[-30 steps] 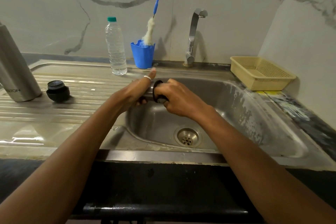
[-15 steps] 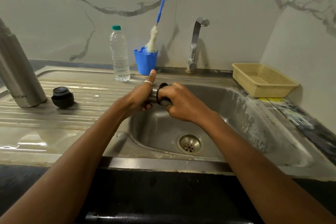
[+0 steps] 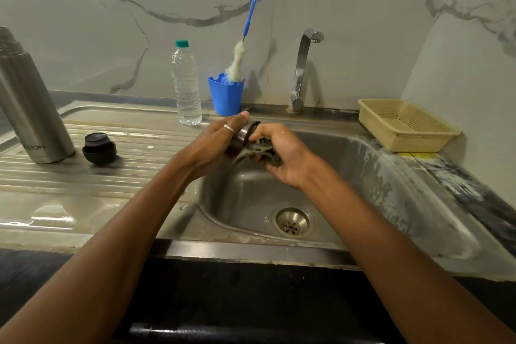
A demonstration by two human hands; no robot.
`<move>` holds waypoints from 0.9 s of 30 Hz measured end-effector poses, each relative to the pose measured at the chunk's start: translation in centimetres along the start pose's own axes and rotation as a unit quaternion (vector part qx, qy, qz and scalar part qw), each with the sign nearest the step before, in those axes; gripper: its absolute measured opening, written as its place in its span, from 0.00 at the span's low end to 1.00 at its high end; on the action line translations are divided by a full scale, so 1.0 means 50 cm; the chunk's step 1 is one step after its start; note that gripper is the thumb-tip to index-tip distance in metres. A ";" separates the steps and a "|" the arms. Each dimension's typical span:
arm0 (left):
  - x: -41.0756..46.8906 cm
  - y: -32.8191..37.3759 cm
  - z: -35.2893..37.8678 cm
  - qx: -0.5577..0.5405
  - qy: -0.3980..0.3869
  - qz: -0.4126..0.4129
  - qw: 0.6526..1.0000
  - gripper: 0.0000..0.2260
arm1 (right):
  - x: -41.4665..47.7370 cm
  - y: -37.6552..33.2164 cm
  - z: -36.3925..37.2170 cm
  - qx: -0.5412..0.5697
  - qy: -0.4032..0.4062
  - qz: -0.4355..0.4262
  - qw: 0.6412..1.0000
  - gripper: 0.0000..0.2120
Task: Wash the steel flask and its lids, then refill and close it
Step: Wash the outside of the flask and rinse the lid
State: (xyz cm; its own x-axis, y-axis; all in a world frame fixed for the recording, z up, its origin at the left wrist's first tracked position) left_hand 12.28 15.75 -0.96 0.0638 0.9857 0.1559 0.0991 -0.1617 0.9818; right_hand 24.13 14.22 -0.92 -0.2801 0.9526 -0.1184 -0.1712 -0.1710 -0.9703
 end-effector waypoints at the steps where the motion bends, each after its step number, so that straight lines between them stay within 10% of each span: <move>1: 0.002 0.005 0.000 -0.001 0.000 0.014 1.000 0.21 | -0.002 -0.007 -0.007 0.053 0.000 0.011 0.999 0.06; 12: 0.004 -0.005 -0.037 -0.084 -0.006 -0.008 0.996 0.29 | 0.000 -0.051 -0.103 0.104 0.086 0.002 0.991 0.08; 27: -0.009 0.049 -0.061 0.157 0.070 0.075 0.982 0.27 | 0.001 -0.047 -0.099 0.111 0.090 -0.001 0.990 0.13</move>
State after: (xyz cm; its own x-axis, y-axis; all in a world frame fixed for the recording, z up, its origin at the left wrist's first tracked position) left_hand 9.47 15.07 1.71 -0.0334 0.9433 0.3302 0.4015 -0.2899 0.8688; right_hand 29.21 15.92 0.30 -0.1091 0.9792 -0.1710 -0.3802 -0.2001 -0.9030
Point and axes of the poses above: each hand's wrist, its own x-axis towards the middle knuckle, its own z-axis out of the palm, y = z × x, the point moved 8 cm from there along x, towards the middle knuckle, and after that the axes turned 4 degrees about y, right-handed, at the moved point
